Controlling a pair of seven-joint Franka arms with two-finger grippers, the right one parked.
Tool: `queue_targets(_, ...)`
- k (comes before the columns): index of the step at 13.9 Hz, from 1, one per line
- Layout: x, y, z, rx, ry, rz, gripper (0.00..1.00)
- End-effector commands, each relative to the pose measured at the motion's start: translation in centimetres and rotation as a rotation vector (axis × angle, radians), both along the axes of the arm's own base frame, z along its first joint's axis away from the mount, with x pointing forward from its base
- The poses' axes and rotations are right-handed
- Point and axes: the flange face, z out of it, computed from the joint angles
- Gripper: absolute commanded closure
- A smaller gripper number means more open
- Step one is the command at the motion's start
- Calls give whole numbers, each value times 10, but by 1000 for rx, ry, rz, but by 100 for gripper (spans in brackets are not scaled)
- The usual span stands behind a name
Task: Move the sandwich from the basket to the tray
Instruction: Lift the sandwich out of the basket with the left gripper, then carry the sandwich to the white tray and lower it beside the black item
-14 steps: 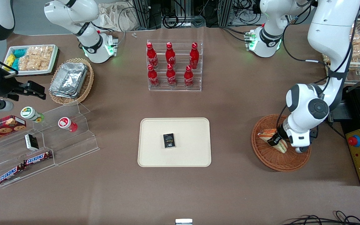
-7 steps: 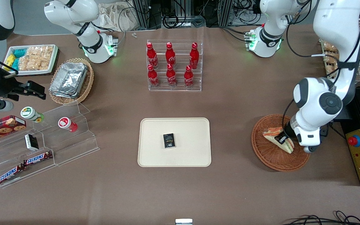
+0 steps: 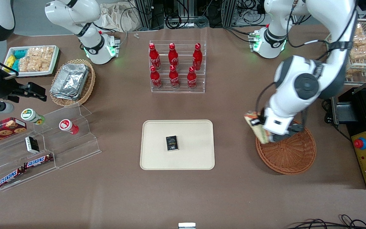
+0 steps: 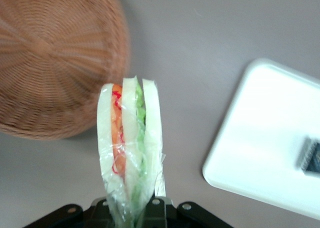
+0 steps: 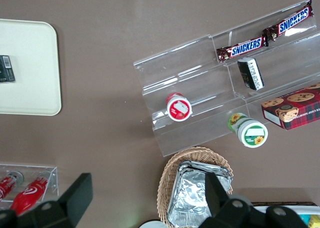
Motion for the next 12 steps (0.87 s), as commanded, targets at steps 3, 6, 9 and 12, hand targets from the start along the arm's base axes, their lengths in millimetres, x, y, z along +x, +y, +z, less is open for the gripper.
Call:
queue_targets(3, -3, -77, -39, -121, -99, -130, 100)
queue_targets(6, 0, -87, -76, -136, -75, -284, 100)
queue_targets(9, 3, -100, -97, -187, -136, -300, 100)
queue_targets(12, -11, -131, -114, -196, -128, -342, 100)
